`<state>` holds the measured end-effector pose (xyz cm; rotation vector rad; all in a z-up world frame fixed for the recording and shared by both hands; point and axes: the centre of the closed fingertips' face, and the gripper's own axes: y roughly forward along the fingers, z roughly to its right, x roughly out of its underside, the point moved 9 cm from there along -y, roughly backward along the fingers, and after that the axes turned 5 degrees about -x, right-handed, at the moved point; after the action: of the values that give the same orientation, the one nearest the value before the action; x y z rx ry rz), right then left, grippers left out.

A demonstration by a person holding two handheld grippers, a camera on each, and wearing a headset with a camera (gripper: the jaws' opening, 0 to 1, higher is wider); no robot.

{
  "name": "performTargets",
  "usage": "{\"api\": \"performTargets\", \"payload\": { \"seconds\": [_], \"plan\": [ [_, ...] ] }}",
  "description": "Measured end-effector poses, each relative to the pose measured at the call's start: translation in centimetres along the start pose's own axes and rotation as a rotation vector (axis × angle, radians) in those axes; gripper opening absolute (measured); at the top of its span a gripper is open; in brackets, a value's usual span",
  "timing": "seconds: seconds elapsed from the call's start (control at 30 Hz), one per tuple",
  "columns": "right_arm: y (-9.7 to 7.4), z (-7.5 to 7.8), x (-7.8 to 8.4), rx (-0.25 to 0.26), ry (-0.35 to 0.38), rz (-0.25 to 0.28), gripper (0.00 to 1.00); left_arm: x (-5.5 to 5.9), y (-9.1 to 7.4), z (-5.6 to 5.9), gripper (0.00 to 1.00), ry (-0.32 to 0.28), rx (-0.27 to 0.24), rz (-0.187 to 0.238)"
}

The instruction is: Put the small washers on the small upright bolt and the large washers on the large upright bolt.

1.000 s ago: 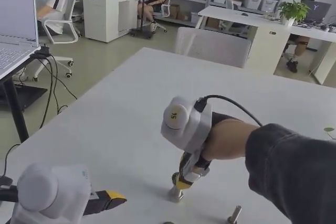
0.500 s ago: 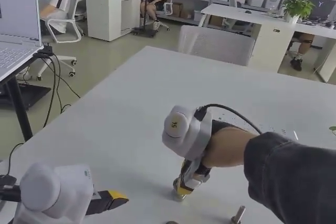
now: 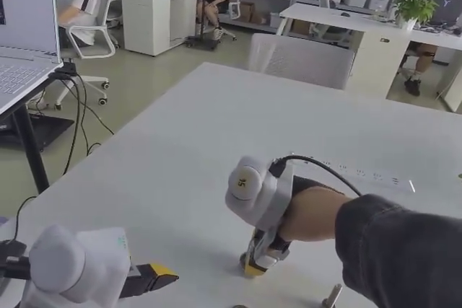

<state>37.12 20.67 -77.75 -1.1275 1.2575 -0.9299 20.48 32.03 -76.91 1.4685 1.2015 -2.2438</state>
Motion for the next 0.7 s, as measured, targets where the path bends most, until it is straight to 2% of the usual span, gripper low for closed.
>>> {"api": "performTargets", "payload": {
  "seconds": [0.6, 0.7],
  "plan": [
    [0.2, 0.31, 0.23, -0.008, 0.012, 0.014, 0.25, 0.07, 0.22, -0.11, 0.85, -0.002, 0.001, -0.005],
    [-0.04, 0.33, 0.39, -0.009, 0.015, 0.017, 0.28, 0.04, 0.26, -0.12, 0.85, -0.001, 0.002, -0.006]
  ]
}}
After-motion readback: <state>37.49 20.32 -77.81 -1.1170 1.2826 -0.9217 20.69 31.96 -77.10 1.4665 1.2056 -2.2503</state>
